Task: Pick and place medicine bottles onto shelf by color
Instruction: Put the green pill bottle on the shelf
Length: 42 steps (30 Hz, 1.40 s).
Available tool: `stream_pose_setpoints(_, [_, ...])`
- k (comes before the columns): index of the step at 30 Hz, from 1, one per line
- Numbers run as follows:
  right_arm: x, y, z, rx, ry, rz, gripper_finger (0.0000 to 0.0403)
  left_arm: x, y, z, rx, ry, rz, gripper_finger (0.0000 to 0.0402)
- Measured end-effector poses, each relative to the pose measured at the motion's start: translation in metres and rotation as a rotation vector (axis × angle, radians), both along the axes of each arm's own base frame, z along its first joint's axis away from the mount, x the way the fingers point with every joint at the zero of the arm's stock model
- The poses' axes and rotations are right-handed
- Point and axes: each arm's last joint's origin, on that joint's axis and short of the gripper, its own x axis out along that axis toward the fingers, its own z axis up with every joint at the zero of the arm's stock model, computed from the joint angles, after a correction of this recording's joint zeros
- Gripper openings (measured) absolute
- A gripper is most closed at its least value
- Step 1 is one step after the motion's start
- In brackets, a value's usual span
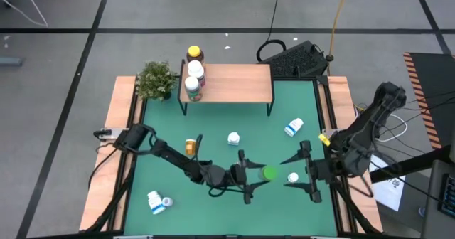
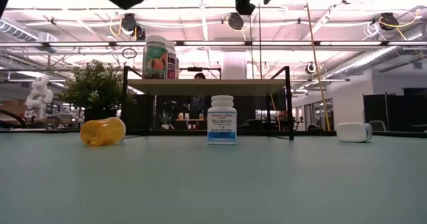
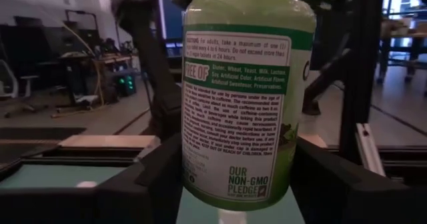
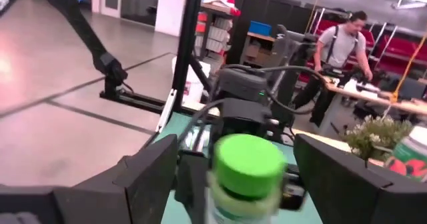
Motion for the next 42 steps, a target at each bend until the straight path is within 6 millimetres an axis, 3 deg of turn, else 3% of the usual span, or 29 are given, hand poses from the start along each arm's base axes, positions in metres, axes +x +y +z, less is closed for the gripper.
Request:
stream_pose_setpoints(5, [0.018, 0.007, -0.009, -0.028, -0.011, -0.046, 0.0295, 0.001, 0.003, -0.001, 0.007, 0.009, 0.008, 0.0219])
stream_pose_setpoints(12, [0.041, -0.002, -0.023, -0.015, 0.045, -0.126, 0.0295, 0.001, 0.003, -0.002, 0.033, 0.019, 0.009, 0.0223])
stream_pose_setpoints(19, [0.039, -0.004, -0.019, 0.048, 0.043, -0.074, 0.0284, 0.000, 0.000, -0.002, 0.034, 0.021, 0.002, 0.0227])
stream_pose_setpoints(29, [0.034, -0.007, -0.021, 0.103, 0.108, -0.009, 0.0200, 0.000, -0.001, -0.002, 0.034, 0.025, -0.002, 0.0231])
stream_pose_setpoints(37, [0.037, -0.011, -0.021, 0.114, 0.111, -0.030, 0.0204, 0.000, 0.000, -0.003, -0.025, 0.030, -0.005, 0.0234])
stream_pose_setpoints(42, [0.043, -0.018, -0.022, 0.119, 0.116, -0.042, 0.0203, 0.000, -0.001, -0.004, -0.052, 0.045, 0.001, 0.0274])
